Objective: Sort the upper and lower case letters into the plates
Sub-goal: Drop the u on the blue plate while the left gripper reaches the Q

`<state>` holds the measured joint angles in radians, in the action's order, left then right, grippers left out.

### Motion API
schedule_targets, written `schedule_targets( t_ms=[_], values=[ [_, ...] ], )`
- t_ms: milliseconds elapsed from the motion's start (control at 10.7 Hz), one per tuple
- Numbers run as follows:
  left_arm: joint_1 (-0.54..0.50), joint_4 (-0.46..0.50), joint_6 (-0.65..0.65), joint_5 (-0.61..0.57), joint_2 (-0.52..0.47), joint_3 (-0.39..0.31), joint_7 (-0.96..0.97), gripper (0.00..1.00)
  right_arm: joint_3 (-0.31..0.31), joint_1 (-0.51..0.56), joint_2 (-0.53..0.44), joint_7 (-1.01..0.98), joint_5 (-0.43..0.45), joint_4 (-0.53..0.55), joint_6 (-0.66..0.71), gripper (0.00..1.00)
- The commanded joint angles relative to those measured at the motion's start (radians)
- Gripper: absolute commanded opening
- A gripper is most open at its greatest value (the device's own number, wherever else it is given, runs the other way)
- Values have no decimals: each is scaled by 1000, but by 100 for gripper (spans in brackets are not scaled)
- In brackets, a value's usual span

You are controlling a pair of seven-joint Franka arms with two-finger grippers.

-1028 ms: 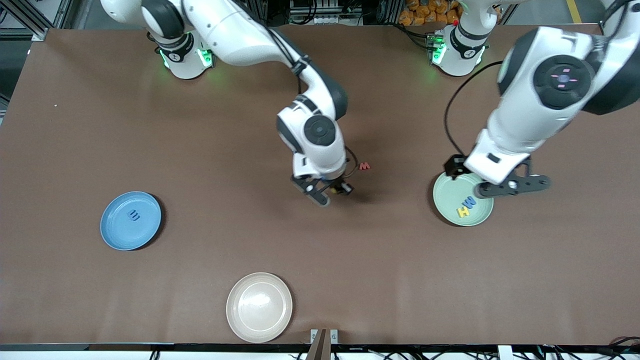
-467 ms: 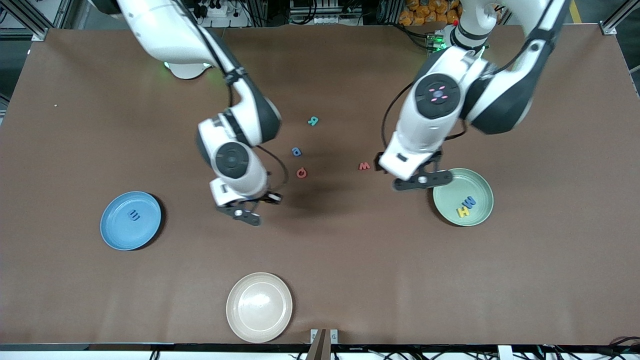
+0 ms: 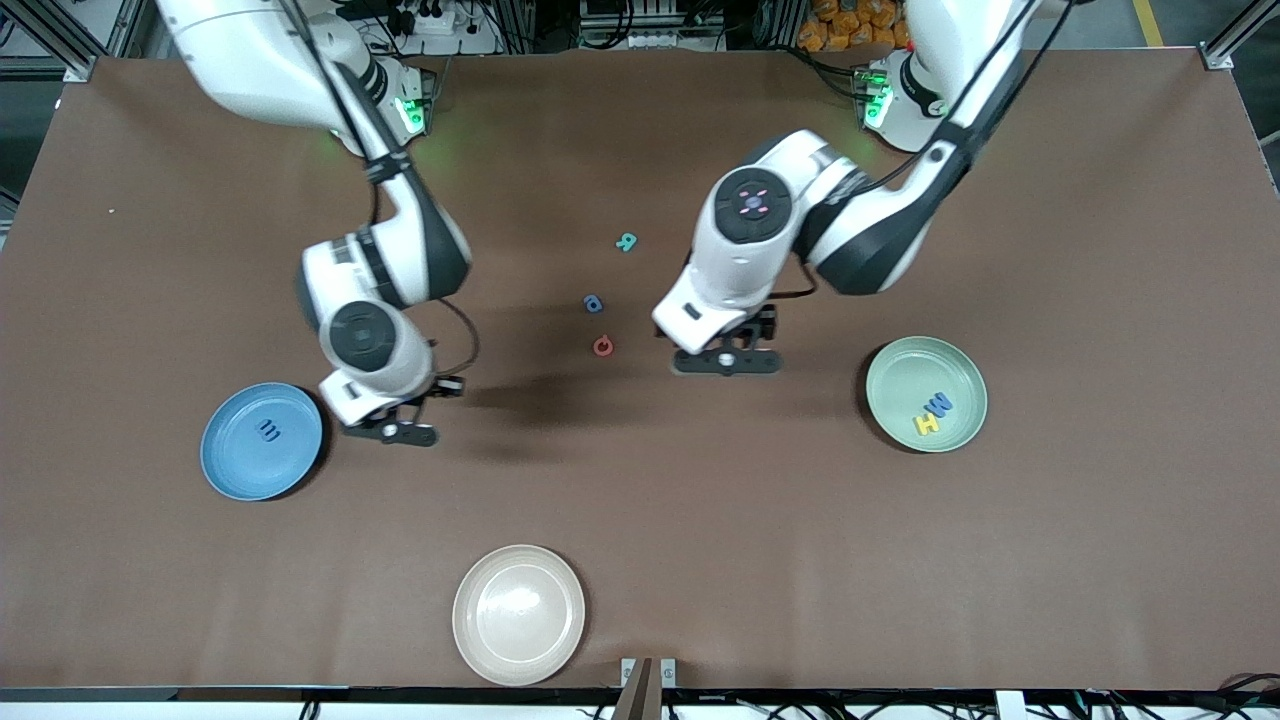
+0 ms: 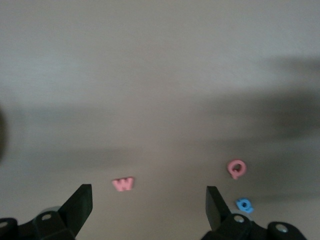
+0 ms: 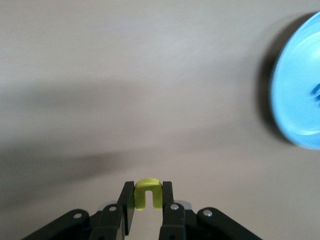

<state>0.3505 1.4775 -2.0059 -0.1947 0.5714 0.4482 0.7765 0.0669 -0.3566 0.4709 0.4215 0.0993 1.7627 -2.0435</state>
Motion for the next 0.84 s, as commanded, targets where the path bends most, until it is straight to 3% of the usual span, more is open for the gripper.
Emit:
schedule_targets(
  t_ms=[0, 187, 467, 654, 747],
  values=[
    [96, -133, -17, 6, 122, -31, 44, 100, -25, 164, -52, -236, 16, 54, -29, 0],
    [164, -137, -112, 6, 178, -64, 102, 100, -24, 243, -26, -354, 16, 50, -88, 0],
    [338, -180, -123, 15, 251, -218, 127, 100, -24, 326, 1, -491, 17, 50, -118, 0],
    [373, -226, -123, 15, 298, -227, 165, 100, -25, 372, 41, -544, 13, 52, -171, 2],
    [380, -229, -126, 15, 304, -229, 164, 100, -25, 378, 43, -544, 13, 52, -170, 25]
  ],
)
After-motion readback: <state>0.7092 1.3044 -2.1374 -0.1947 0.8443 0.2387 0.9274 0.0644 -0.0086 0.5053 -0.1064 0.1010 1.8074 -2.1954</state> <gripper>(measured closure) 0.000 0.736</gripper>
